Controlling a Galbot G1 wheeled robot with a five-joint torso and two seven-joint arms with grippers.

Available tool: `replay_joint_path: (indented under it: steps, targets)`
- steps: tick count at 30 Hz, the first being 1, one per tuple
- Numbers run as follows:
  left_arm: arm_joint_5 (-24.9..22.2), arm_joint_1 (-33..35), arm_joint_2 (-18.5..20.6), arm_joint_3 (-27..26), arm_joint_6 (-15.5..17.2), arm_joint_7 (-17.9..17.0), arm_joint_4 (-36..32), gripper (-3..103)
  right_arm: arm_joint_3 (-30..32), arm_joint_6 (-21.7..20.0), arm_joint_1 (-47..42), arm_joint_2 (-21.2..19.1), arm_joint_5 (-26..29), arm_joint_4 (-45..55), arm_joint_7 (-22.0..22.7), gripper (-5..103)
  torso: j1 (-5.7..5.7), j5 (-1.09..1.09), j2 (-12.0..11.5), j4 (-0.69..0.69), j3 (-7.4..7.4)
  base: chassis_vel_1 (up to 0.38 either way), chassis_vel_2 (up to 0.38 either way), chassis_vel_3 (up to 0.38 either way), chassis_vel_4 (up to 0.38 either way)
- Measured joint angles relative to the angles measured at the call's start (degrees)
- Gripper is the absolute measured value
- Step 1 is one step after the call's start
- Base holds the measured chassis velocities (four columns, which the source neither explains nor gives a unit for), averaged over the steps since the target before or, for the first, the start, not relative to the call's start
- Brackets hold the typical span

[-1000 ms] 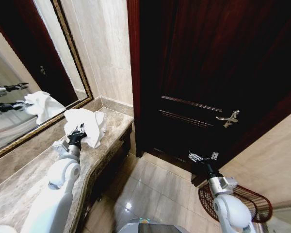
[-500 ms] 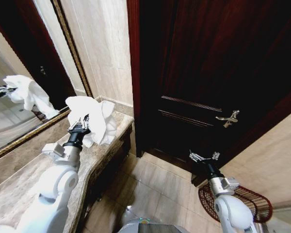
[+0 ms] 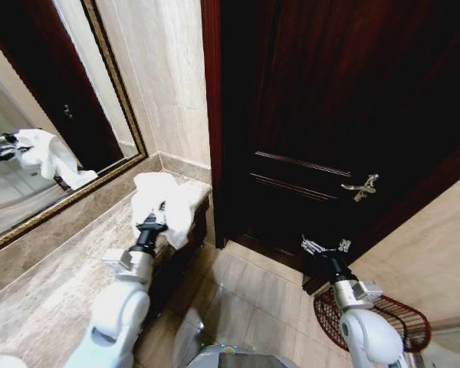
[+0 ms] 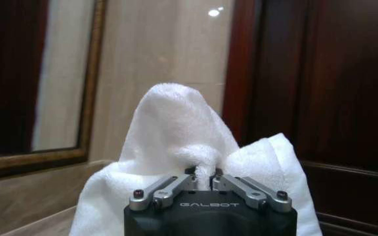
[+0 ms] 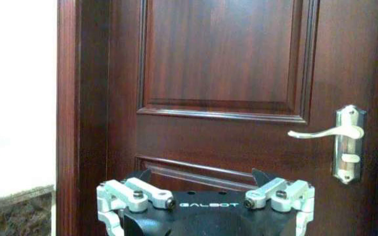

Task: Discard the used towel into the hamper.

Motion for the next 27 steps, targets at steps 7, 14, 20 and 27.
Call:
replay_joint_path:
  steps: [7, 14, 20, 27]
  targets:
    - [3.3, 3.5, 0.0, 0.3, -3.3, 4.5, 1.6, 6, 1.0, 0.9, -0.6, -0.8, 1.2, -0.9, 0.2, 100, 0.0, 0.0, 0.0, 0.0, 0.0, 0.0, 0.0, 0.0, 0.0]
    - [5.3, 8.1, -1.1, -0.9, -9.1, 9.2, 3.7, 6, 1.1, 1.4, -0.8, -0.9, 1.6, -1.3, 0.4, 100, 0.0, 0.0, 0.0, 0.01, 0.0, 0.0, 0.0, 0.0, 0.0]
    - [6.8, 8.9, -2.4, -0.8, -10.1, 8.8, 4.4, 6, 0.7, 1.5, -0.8, -0.2, 1.5, -1.2, 0.5, 100, 0.0, -0.01, 0.0, 0.01, 0.0, 0.0, 0.0, 0.0, 0.0]
    - [7.1, 7.4, -4.7, -0.6, -9.9, 7.1, 5.1, 6, 0.5, 1.5, -1.9, 0.3, 1.1, -1.1, 0.5, 100, 0.0, -0.02, 0.0, 0.0, 0.0, 0.0, 0.0, 0.0, 0.0]
